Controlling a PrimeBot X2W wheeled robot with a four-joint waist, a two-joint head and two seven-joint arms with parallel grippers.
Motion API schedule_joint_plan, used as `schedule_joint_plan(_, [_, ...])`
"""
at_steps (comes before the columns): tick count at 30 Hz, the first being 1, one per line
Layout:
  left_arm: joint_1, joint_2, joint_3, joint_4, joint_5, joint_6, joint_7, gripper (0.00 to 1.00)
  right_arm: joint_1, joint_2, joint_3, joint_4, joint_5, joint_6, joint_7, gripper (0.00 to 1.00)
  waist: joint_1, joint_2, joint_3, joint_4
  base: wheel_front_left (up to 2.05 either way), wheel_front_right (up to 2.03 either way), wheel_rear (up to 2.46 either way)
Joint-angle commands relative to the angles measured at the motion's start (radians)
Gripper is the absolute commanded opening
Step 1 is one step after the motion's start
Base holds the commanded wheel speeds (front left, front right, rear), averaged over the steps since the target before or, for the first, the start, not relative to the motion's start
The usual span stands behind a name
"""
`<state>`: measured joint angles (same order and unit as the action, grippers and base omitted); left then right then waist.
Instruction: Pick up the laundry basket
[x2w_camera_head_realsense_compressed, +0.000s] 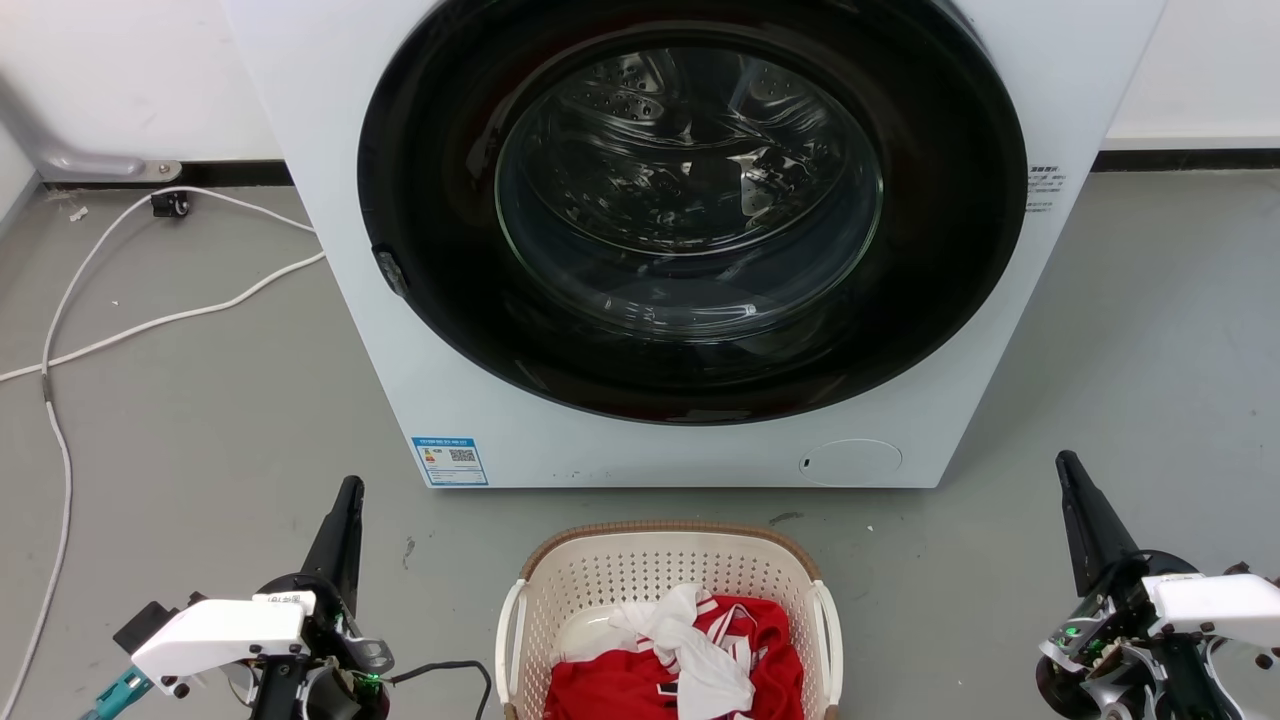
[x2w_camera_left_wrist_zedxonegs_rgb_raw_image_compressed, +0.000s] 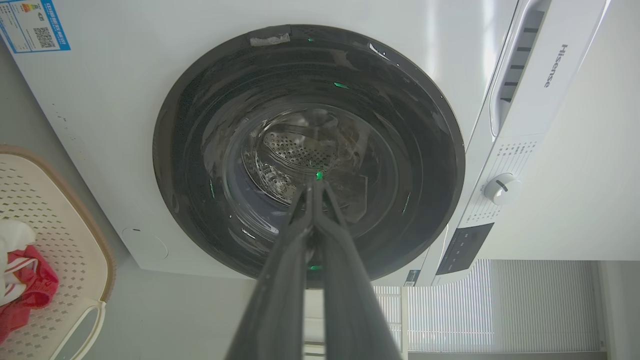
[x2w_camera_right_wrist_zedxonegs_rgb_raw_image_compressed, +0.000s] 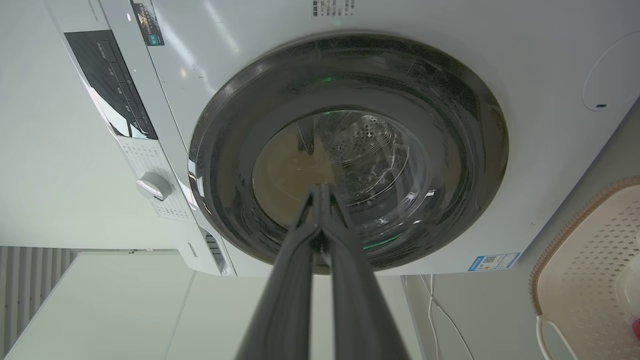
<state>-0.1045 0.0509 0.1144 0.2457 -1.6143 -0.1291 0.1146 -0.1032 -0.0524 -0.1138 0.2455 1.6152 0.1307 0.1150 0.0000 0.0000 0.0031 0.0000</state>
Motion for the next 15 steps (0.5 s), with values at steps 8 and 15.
schedule_joint_plan(8, [-0.009,-0.001,0.003,0.001,0.004,-0.004,0.003,0.0,-0.012,0.003,-0.001,0.001,-0.006,0.0,0.002,0.0,0.0,0.0,0.0,0.0,0.0,0.0,0.0])
schedule_joint_plan(15, [-0.009,-0.001,0.003,0.001,0.004,-0.004,0.003,0.0,-0.011,0.003,-0.001,0.001,-0.006,0.0,0.002,0.0,0.0,0.0,0.0,0.0,0.0,0.0,0.0])
